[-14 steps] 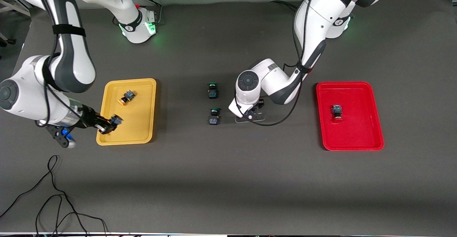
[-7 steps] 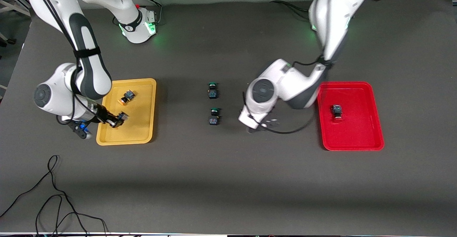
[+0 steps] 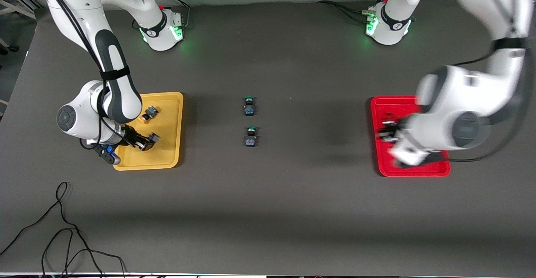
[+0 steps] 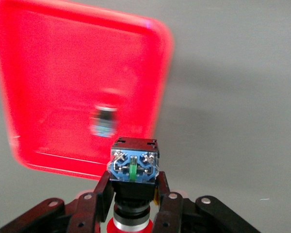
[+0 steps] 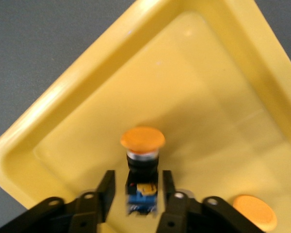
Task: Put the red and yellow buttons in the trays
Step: 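Place the yellow button in the yellow tray while the left gripper places the red button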
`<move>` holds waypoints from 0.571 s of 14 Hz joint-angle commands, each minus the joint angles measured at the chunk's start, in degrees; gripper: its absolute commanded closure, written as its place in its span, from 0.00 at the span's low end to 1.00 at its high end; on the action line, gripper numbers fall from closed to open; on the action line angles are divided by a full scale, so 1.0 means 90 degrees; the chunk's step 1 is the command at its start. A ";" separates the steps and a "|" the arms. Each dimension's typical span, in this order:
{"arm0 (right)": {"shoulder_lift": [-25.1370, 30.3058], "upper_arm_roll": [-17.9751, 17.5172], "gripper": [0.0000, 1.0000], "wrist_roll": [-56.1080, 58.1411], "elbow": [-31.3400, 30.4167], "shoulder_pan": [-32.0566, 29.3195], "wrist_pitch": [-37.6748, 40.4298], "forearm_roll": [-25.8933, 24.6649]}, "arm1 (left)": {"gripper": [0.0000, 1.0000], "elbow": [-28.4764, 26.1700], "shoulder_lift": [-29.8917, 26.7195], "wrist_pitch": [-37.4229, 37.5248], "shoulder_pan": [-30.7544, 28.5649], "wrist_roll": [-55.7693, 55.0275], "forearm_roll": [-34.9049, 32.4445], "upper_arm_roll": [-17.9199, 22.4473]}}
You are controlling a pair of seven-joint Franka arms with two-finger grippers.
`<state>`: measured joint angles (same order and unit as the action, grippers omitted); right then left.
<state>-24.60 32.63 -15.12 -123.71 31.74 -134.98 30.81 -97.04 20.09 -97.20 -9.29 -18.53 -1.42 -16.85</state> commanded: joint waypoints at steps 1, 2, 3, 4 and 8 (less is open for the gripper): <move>0.0077 0.0056 0.00 0.0107 0.0044 0.0029 -0.0003 0.0190 | 0.89 -0.0828 -0.0397 -0.0302 -0.0831 0.1090 -0.0494 -0.0090; 0.0164 0.0066 0.00 0.0107 0.0064 0.0038 0.0026 0.0190 | 0.89 -0.1109 -0.0387 -0.0690 -0.0959 0.1266 -0.0661 -0.0090; 0.0300 0.0075 0.00 0.0107 0.0074 0.0038 0.0027 0.0190 | 0.89 -0.1538 -0.0396 -0.1245 -0.1144 0.1403 -0.0701 -0.0090; 0.0466 0.0095 0.00 0.0117 0.0083 0.0038 0.0036 0.0151 | 0.89 -0.1987 -0.0377 -0.1870 -0.1242 0.1540 -0.0866 -0.0090; 0.0916 0.0242 0.00 0.0166 0.0190 0.0038 0.0338 -0.0150 | 0.87 -0.2908 0.0061 -0.3436 -0.1546 0.1561 -0.1491 -0.0013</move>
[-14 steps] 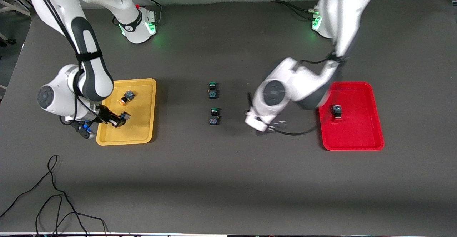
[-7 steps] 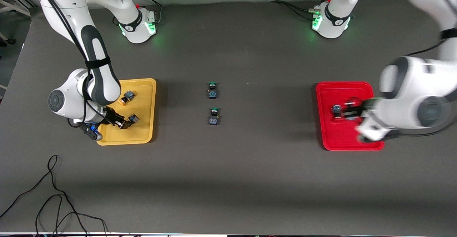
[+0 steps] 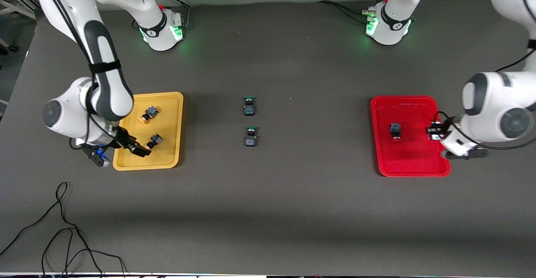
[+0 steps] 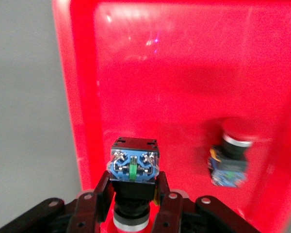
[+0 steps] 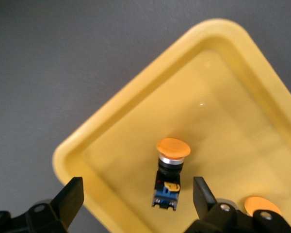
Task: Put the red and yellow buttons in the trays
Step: 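Place the yellow button in the yellow tray while the left gripper places the red button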
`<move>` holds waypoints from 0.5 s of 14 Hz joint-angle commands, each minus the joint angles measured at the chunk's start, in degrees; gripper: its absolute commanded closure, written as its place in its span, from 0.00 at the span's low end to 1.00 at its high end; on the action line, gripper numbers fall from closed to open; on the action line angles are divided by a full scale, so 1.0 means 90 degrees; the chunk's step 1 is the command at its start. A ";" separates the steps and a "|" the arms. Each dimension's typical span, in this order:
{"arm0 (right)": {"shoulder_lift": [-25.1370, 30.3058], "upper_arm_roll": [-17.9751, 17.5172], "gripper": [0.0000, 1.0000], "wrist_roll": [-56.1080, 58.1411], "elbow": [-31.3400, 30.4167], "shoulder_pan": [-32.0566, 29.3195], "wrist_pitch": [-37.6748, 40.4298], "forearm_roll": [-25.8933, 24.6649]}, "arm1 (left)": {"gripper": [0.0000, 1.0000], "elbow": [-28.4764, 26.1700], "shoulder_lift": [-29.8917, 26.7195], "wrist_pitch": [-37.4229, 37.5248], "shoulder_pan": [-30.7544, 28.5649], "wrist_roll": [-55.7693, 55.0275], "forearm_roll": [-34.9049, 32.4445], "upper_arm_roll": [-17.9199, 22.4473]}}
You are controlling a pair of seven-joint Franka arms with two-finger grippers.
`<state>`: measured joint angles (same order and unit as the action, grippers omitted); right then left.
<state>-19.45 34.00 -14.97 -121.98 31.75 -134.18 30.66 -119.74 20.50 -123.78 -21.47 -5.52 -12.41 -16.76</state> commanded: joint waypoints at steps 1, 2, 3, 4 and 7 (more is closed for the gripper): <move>0.0480 0.0128 0.00 0.0150 0.0067 0.0037 0.0386 -0.0367 | 0.76 -0.0377 0.0181 -0.0592 -0.0182 0.0116 -0.0426 -0.0003; 0.0616 0.0186 0.00 0.0150 0.0154 0.0037 0.0542 -0.0572 | 0.53 -0.0357 0.0270 -0.0690 -0.0192 0.0116 -0.0485 -0.0003; 0.0763 0.0216 0.00 0.0150 0.0271 0.0037 0.0747 -0.0738 | 0.04 -0.0290 0.0348 -0.0681 -0.0192 0.0125 -0.0486 -0.0003; 0.0900 0.0235 0.00 0.0130 0.0417 0.0037 0.1020 -0.0924 | 0.00 -0.0202 0.0330 -0.0594 -0.0182 0.0135 -0.0496 -0.0003; 0.1310 0.0294 0.00 0.0130 0.1149 0.0037 0.1898 -0.1714 | 0.00 0.0567 0.0115 0.0486 -0.0173 0.0446 -0.0428 -0.0042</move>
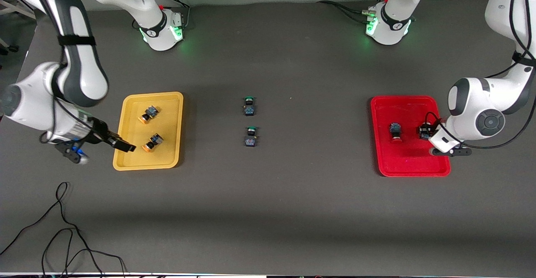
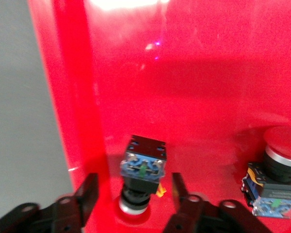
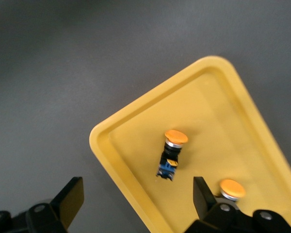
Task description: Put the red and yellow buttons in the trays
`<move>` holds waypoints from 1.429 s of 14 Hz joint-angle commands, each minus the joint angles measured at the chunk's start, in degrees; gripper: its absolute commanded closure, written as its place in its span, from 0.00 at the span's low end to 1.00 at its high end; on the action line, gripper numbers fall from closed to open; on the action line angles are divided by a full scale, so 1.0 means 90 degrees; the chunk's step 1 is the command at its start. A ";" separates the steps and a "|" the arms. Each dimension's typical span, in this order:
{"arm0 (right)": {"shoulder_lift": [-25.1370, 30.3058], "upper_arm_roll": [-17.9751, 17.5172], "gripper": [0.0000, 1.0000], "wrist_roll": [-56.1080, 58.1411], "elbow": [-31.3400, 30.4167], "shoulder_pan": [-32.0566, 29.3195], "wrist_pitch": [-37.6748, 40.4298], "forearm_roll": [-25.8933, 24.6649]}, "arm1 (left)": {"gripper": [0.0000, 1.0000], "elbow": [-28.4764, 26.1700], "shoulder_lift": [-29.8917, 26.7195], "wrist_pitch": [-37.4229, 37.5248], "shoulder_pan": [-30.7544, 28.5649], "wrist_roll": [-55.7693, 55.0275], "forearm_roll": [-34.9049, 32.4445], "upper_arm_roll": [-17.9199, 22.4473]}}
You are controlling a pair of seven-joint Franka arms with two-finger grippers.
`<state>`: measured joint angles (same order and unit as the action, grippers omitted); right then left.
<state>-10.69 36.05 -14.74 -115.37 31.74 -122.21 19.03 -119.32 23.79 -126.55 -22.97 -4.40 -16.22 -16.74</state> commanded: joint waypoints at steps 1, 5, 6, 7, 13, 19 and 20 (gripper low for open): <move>0.0483 0.0067 0.00 0.0134 0.0658 0.0038 0.0890 -0.0628 | 0.00 0.0891 -0.0290 0.1302 -0.0016 0.0468 0.0015 -0.0063; 0.1098 0.0067 0.00 0.0154 0.1080 0.0038 0.1878 -0.0903 | 0.00 0.2074 -0.0776 0.2973 0.0042 0.1092 0.0619 -0.0083; 0.1284 0.0067 0.00 0.0154 0.1071 0.0038 0.2025 -0.0951 | 0.00 0.2299 -0.0972 0.3334 0.0013 0.1317 0.0862 -0.0073; 0.1450 0.0038 0.00 0.0163 0.1080 0.0048 0.2142 -0.1203 | 0.00 0.2485 -0.1177 0.3715 -0.0006 0.1493 0.1087 -0.0064; 0.1920 -0.1618 0.00 0.0163 0.1061 -0.1071 0.2368 -0.2084 | 0.00 0.2604 -0.2486 0.4470 0.0237 0.1505 0.1441 -0.0112; 0.2203 -0.3406 0.00 0.0846 0.1022 -0.2947 0.2514 -0.2173 | 0.00 0.2614 -0.2712 0.4451 0.3175 0.0870 0.1529 0.1966; 0.2242 -0.3661 0.00 0.0876 0.1022 -0.3182 0.2621 -0.2173 | 0.00 0.2614 -0.2741 0.4461 0.3187 0.0870 0.1539 0.1997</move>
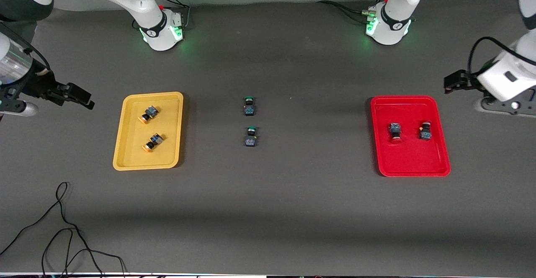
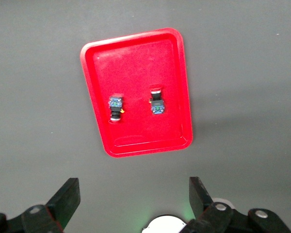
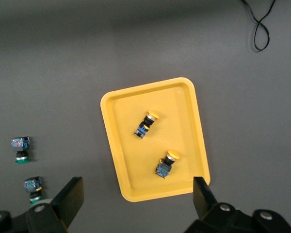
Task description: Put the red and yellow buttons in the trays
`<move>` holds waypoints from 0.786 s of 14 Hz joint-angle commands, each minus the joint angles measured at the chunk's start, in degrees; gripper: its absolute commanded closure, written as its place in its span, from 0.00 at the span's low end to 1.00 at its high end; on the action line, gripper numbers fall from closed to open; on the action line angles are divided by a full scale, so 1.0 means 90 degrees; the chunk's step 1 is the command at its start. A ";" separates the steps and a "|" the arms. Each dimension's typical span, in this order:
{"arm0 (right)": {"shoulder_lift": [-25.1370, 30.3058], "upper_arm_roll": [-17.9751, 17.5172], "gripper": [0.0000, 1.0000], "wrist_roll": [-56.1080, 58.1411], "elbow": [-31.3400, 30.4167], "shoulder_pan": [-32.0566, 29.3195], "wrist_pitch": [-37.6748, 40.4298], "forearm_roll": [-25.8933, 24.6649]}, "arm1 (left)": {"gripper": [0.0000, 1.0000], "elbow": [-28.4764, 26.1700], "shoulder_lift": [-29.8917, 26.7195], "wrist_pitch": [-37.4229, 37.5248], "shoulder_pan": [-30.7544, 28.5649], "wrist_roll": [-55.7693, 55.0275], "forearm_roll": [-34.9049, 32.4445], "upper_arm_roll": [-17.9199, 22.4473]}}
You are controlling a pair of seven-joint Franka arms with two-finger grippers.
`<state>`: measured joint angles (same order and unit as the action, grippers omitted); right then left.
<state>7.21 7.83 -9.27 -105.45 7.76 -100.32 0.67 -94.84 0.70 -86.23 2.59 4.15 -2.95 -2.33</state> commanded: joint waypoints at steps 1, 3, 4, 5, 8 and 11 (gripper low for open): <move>0.0273 -0.0616 0.00 0.0278 -0.0080 -0.0569 0.0248 -0.0142 | 0.00 -0.0107 -0.0175 -0.0018 0.0328 -0.0071 0.0084 0.0395; 0.0332 -0.0617 0.00 0.0521 -0.0070 -0.0541 0.0287 -0.0230 | 0.00 -0.0097 -0.0185 -0.0028 0.0299 -0.0071 0.0093 0.0415; 0.0323 -0.0626 0.00 0.0561 -0.0070 -0.0540 0.0297 -0.0230 | 0.00 -0.0087 -0.0185 -0.0047 0.0289 -0.0071 0.0094 0.0424; 0.0322 -0.0626 0.00 0.0562 -0.0060 -0.0540 0.0297 -0.0230 | 0.00 -0.0087 -0.0185 -0.0067 0.0289 -0.0080 0.0094 0.0454; 0.0225 -0.0626 0.00 0.0581 -0.0031 -0.0550 0.0307 -0.0230 | 0.00 -0.0087 -0.0185 -0.0106 0.0289 -0.0080 0.0113 0.0464; 0.0215 -0.0724 0.00 0.0484 0.0037 -0.0579 0.0307 -0.0230 | 0.00 -0.0087 -0.0175 -0.0145 0.0279 -0.0198 0.0357 0.0473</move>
<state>8.95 2.50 -5.47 -105.66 3.43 -97.97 -0.29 -94.81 0.23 -86.54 4.53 3.44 -0.90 1.26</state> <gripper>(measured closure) 0.000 0.000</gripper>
